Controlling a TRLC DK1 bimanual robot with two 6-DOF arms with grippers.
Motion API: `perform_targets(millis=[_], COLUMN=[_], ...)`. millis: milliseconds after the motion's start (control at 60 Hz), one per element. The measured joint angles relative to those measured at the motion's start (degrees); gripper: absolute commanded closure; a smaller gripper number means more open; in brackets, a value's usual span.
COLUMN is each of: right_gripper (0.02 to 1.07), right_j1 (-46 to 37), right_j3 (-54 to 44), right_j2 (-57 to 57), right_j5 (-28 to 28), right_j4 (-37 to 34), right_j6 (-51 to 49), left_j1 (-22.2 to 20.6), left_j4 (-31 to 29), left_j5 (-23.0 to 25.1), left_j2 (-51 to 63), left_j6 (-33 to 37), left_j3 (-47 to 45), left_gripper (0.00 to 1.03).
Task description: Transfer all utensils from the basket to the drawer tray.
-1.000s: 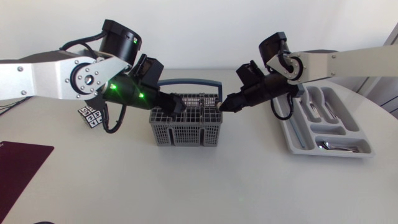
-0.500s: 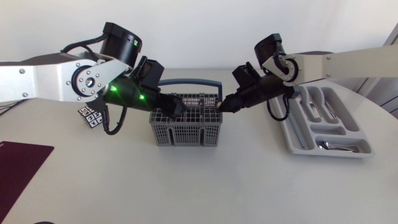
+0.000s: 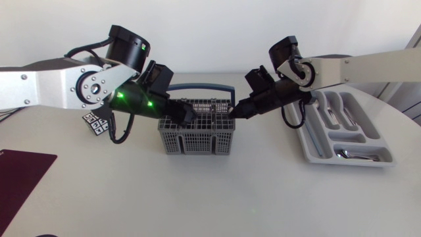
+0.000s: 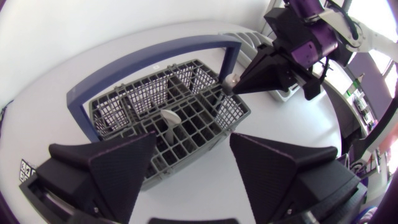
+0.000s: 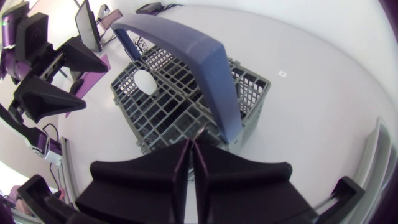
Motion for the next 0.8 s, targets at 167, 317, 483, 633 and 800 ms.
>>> perform_targets(millis=[167, 317, 483, 633, 800], right_gripper=[1.0, 1.0, 1.0, 1.0, 1.0], right_j1=[0.0, -0.1, -0.4, -0.4, -0.3], right_j3=[0.0, 0.0, 0.0, -0.2, -0.6], right_j2=[-0.8, -2.4, -4.5, -7.2, -10.1], right_j5=[-0.6, -1.1, -2.0, -3.1, -4.4], right_j4=[0.0, 0.0, 0.0, 0.0, 0.0], right_j6=[0.0, 0.0, 0.0, 0.0, 0.0], left_j1=[0.0, 0.0, 0.0, 0.0, 0.0], left_j4=[0.1, 0.1, 0.2, 0.2, 0.2], left_j5=[0.0, 0.0, 0.0, 0.0, 0.0], left_j2=[0.0, 0.0, 0.0, 0.0, 0.0], left_j6=[0.0, 0.0, 0.0, 0.0, 0.0], left_j3=[-0.4, -0.4, -0.4, -0.4, -0.4], left_gripper=[0.22, 0.22, 0.21, 0.22, 0.21])
